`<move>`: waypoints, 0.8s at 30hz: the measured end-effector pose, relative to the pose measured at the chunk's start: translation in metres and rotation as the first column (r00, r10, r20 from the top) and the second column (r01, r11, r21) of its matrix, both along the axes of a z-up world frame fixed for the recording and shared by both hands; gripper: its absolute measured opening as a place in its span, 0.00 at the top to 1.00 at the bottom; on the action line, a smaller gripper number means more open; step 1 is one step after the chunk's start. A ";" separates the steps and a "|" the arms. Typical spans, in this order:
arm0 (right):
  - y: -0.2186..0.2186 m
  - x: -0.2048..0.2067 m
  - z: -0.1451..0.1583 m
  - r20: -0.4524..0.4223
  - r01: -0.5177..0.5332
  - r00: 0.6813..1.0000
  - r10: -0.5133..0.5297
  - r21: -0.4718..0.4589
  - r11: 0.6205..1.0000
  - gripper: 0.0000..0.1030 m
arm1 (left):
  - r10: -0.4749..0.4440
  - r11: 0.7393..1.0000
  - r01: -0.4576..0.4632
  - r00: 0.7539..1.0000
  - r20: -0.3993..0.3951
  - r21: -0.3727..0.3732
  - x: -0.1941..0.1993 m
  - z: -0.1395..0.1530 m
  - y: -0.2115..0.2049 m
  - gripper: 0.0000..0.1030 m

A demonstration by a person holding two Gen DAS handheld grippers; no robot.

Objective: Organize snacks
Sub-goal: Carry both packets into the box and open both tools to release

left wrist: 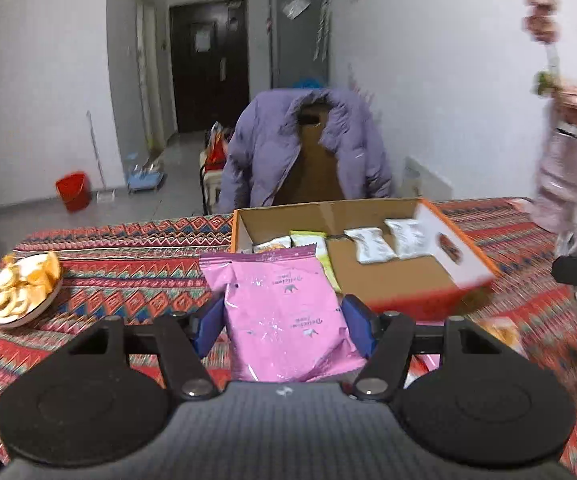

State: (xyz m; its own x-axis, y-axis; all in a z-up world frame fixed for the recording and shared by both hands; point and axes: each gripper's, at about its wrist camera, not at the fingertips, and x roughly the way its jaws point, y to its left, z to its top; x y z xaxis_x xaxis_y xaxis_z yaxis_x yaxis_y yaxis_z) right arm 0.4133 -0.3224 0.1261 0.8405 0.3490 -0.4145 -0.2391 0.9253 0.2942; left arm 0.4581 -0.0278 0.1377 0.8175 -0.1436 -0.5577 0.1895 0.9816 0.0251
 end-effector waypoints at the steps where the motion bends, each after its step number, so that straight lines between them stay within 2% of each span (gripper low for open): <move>1: -0.001 0.026 0.000 -0.025 0.002 1.000 -0.002 -0.004 1.000 0.59 | 0.012 1.000 -0.012 1.000 -0.019 -0.002 0.021 -0.003 -0.002 0.37; 5: -0.003 0.116 -0.017 -0.145 0.040 0.989 -0.043 -0.026 0.999 0.59 | -0.030 0.999 0.032 0.998 -0.057 0.034 0.090 -0.030 -0.018 0.37; 7: 0.000 0.151 -0.028 -0.183 0.057 0.981 -0.069 -0.075 0.996 0.59 | -0.026 0.997 0.033 0.995 -0.096 0.075 0.115 -0.051 -0.025 0.37; 10: 0.011 0.192 -0.047 -0.220 0.073 0.968 -0.121 -0.214 0.974 0.59 | -0.025 0.992 0.042 0.991 -0.133 0.122 0.139 -0.075 -0.029 0.37; 14: 0.027 0.219 -0.071 -0.260 0.073 0.949 -0.181 -0.376 0.924 0.58 | -0.057 0.991 0.077 0.984 -0.170 0.113 0.151 -0.090 -0.029 0.35; 16: 0.034 0.227 -0.080 -0.264 0.077 0.943 -0.203 -0.422 0.903 0.58 | -0.053 0.991 0.073 0.983 -0.176 0.109 0.154 -0.095 -0.026 0.31; 20: 0.041 0.237 -0.091 -0.249 0.089 0.941 -0.227 -0.467 0.880 0.54 | -0.052 0.994 0.068 0.984 -0.173 0.086 0.157 -0.092 -0.023 0.30; 24: 0.038 0.238 -0.084 -0.246 0.100 0.941 -0.230 -0.450 0.888 0.51 | -0.053 0.997 0.061 0.988 -0.142 0.053 0.152 -0.073 -0.013 0.26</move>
